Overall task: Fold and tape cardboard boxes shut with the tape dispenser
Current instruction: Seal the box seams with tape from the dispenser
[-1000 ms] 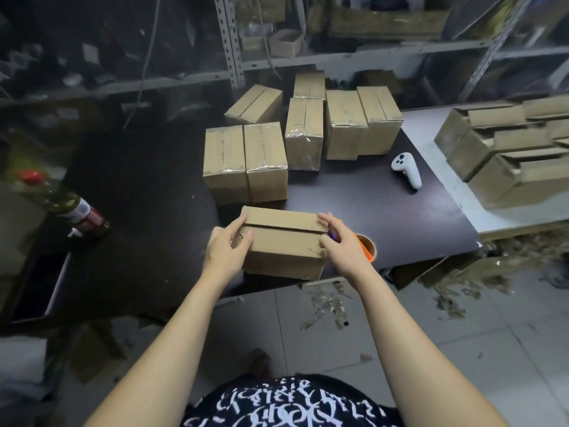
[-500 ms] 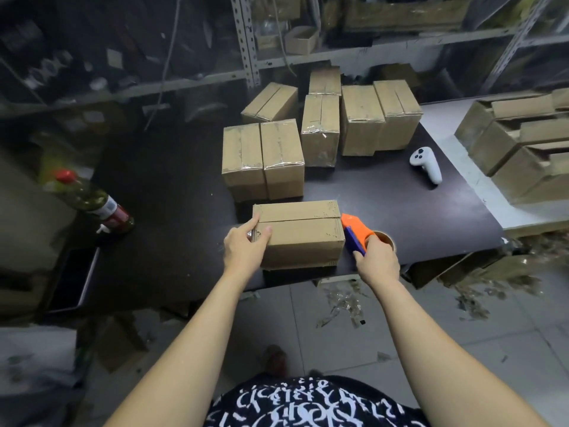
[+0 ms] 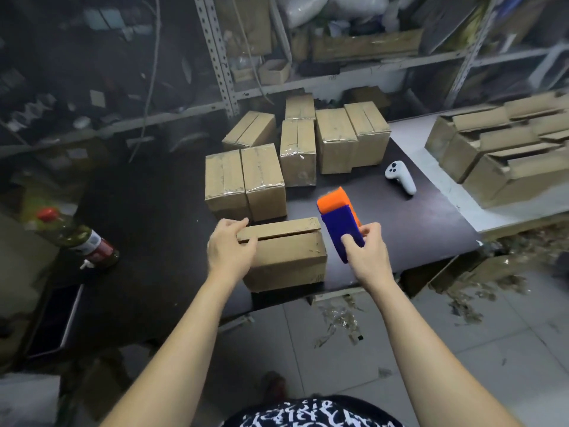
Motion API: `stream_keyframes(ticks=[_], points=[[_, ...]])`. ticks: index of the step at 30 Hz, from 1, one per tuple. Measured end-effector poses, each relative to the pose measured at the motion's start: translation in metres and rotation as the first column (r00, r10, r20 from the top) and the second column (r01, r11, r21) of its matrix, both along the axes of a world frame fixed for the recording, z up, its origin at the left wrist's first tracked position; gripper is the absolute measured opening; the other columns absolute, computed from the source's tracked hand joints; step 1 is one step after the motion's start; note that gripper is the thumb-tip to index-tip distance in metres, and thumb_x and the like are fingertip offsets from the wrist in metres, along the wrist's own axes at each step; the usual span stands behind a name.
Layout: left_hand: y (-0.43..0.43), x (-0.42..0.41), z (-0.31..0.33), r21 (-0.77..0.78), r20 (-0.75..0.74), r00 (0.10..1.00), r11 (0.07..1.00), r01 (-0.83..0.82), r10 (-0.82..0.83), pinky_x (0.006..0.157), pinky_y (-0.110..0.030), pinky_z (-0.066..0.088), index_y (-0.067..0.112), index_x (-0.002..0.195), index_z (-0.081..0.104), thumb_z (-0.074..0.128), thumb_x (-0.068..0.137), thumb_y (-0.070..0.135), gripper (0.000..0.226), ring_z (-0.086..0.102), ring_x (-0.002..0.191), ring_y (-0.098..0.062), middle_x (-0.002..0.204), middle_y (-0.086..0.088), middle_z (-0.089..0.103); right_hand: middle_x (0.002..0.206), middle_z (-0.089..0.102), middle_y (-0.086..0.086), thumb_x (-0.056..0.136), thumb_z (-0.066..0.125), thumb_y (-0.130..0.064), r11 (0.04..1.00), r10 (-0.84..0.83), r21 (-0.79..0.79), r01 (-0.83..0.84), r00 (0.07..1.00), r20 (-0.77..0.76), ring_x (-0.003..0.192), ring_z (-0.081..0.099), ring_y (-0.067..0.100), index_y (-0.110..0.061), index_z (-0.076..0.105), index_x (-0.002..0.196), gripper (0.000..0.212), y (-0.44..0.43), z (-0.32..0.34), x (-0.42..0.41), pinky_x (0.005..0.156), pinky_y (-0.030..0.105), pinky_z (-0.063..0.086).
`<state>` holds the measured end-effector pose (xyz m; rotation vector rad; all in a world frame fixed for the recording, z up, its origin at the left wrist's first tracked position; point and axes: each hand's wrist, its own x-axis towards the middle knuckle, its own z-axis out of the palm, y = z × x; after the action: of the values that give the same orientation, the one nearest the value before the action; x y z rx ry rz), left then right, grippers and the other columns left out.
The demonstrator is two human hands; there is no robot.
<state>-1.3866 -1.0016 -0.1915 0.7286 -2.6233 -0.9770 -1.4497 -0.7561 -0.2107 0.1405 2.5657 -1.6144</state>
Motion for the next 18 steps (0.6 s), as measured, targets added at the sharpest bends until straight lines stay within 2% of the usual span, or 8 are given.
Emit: stream_keyframes(ticks=[4,5,8,11,13,15,17,18], points=[[0.020,-0.023,0.038,0.383,-0.159,0.983,0.911,0.150,-0.096,0.091,-0.017,0.050,0.020,0.121,0.075,0.071,0.095,0.027,0.027,0.066,0.103,0.002,0.111,0.012,0.072,0.089,0.065,-0.005,0.082,0.081,-0.043,0.998,0.007,-0.058,-0.013,0.995,-0.096,0.079,0.063,0.011,-0.018,0.048,0.096,0.044,-0.004,0.027,0.008,0.061,0.025,0.045],[0.024,-0.030,0.048,0.455,-0.158,0.979,0.870,0.190,-0.131,0.093,-0.018,0.050,0.021,0.120,0.075,0.069,0.096,0.030,0.026,0.066,0.103,0.002,0.112,0.012,0.073,0.088,0.066,-0.005,0.078,0.085,-0.047,0.997,0.025,-0.063,-0.033,0.992,-0.124,0.078,0.063,0.010,-0.018,0.049,0.095,0.049,-0.005,0.031,0.008,0.062,0.026,0.048],[0.028,-0.046,0.072,0.629,-0.062,0.956,0.733,0.260,-0.286,0.097,-0.039,0.047,0.020,0.114,0.075,0.056,0.101,0.045,0.034,0.068,0.110,-0.015,0.110,0.005,0.077,0.083,0.067,-0.001,0.069,0.092,-0.048,0.989,0.124,-0.060,-0.136,0.976,-0.180,0.070,0.061,0.011,-0.015,0.049,0.091,0.059,-0.005,0.037,0.010,0.064,0.030,0.051],[0.026,-0.051,0.083,0.675,-0.036,0.915,0.665,0.320,-0.402,0.093,-0.041,0.045,0.016,0.100,0.077,0.060,0.099,0.045,0.033,0.067,0.095,-0.020,0.094,0.000,0.074,0.081,0.069,0.000,0.063,0.097,-0.044,0.963,0.221,-0.101,-0.248,0.949,-0.222,0.069,0.064,0.010,-0.017,0.049,0.090,0.061,-0.005,0.041,0.013,0.060,0.026,0.052],[0.023,-0.053,0.086,0.670,-0.063,0.906,0.655,0.349,-0.418,0.090,-0.042,0.047,0.020,0.085,0.078,0.067,0.096,0.041,0.025,0.063,0.087,-0.020,0.084,-0.003,0.068,0.081,0.070,-0.001,0.062,0.098,-0.040,0.947,0.249,-0.143,-0.288,0.937,-0.244,0.070,0.066,0.009,-0.019,0.049,0.090,0.060,-0.007,0.042,0.015,0.060,0.022,0.051],[0.021,-0.053,0.088,0.650,-0.083,0.911,0.671,0.357,-0.405,0.085,-0.039,0.049,0.021,0.082,0.079,0.070,0.095,0.037,0.022,0.062,0.085,-0.019,0.081,-0.003,0.068,0.082,0.071,-0.002,0.060,0.099,-0.039,0.941,0.253,-0.160,-0.299,0.933,-0.257,0.071,0.068,0.012,-0.020,0.050,0.092,0.061,-0.007,0.042,0.015,0.061,0.023,0.053],[0.022,-0.052,0.091,0.597,-0.108,0.918,0.714,0.366,-0.381,0.073,-0.027,0.052,0.019,0.086,0.079,0.069,0.096,0.031,0.019,0.064,0.077,-0.009,0.075,0.002,0.071,0.079,0.070,-0.004,0.058,0.100,-0.042,0.951,0.265,-0.090,-0.297,0.928,-0.261,0.068,0.067,0.011,-0.024,0.048,0.091,0.064,-0.010,0.044,0.013,0.061,0.026,0.054],[0.024,-0.051,0.091,0.573,-0.134,0.923,0.731,0.369,-0.361,0.066,-0.021,0.053,0.017,0.088,0.079,0.069,0.096,0.028,0.017,0.064,0.072,-0.005,0.073,0.004,0.072,0.075,0.067,-0.007,0.058,0.099,-0.046,0.959,0.279,0.023,-0.283,0.923,-0.267,0.064,0.064,0.010,-0.028,0.044,0.089,0.065,-0.012,0.045,0.012,0.059,0.025,0.051]])
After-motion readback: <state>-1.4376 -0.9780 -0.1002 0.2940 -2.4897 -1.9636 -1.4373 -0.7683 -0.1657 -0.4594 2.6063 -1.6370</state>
